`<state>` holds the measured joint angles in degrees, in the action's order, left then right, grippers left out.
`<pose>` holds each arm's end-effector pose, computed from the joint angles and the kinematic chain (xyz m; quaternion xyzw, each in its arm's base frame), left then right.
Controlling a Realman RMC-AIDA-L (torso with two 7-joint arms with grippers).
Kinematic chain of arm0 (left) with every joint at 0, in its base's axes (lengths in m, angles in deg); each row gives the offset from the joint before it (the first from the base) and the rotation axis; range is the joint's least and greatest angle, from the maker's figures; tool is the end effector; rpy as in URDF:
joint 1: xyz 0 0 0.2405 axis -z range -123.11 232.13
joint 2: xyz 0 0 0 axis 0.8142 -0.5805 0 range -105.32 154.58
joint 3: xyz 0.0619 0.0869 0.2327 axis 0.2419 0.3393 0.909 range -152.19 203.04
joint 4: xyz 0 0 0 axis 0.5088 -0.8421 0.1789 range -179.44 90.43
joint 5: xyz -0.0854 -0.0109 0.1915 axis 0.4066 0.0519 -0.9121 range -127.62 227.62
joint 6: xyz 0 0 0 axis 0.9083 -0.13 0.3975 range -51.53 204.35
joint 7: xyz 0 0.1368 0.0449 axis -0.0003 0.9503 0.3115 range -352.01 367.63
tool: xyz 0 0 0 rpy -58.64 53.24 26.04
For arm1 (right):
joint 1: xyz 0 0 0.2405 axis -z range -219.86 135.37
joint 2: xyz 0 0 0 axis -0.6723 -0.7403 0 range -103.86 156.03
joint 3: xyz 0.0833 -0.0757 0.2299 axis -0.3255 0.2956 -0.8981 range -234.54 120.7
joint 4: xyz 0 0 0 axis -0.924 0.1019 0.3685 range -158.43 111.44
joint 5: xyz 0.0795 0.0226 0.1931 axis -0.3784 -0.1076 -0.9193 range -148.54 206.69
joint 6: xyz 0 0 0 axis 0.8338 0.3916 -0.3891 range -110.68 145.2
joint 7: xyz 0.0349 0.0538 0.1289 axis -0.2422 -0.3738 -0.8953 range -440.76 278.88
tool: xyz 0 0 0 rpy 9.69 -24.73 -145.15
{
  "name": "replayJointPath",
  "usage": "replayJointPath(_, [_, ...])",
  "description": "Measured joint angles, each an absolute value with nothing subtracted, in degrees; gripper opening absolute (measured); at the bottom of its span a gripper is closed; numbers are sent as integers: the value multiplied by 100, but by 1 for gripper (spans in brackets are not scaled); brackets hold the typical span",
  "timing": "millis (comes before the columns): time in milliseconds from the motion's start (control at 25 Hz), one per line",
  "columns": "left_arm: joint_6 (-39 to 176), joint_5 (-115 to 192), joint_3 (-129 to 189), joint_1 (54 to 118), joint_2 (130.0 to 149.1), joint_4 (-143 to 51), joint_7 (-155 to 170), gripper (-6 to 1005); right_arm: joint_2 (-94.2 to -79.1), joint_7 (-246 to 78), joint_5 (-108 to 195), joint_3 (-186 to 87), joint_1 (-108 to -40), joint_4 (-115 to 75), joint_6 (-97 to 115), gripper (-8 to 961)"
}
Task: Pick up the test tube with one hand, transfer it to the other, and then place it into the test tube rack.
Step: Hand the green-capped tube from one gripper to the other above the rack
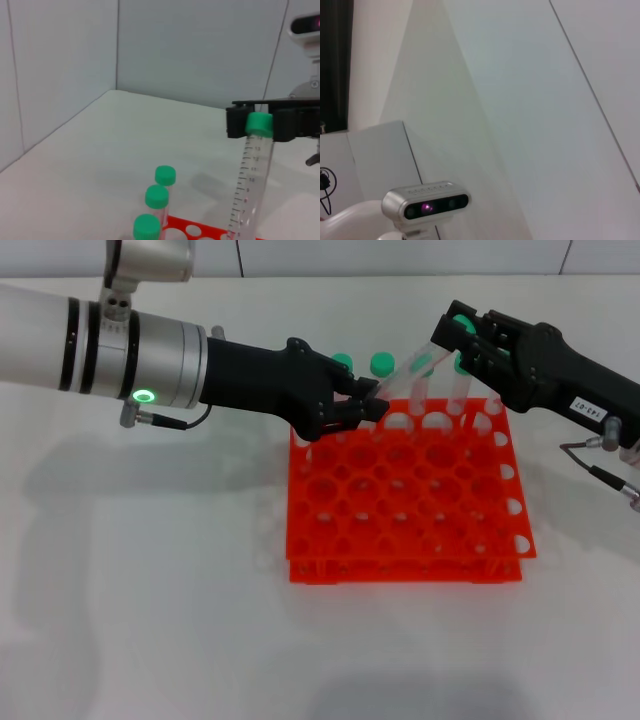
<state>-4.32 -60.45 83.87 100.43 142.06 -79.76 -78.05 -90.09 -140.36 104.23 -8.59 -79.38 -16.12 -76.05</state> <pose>-0.1651 0.3859 -0.0354 -0.9784 -0.1115 -0.1657 0.0538 0.2171 0.3387 -0.0145 -0.8315 0.1967 0.4941 0.1603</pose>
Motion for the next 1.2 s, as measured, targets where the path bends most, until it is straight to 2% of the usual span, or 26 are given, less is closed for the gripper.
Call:
replayJointPath(400, [-268,-6051,8721,10063,14238,-8036,-8308,240,-9009,-14060,10395,-861,-7955,-1613,-7695,267])
replayJointPath(720, [-353,-6057,9029,10056,14293,-8300,-8770,576,-9009,-14062,10391,-923,-7947,-1569,-7716,266])
replayJointPath(960, [-935,-6062,9058,9575,14287,-9628,-9726,893,-8979,-14062,10387,-922,-7942,-1523,-7704,266])
replayJointPath(1200, [-1358,-6268,8951,8778,14186,-11779,-10986,890,-8956,-14144,10408,-867,-7870,-1313,-7651,266])
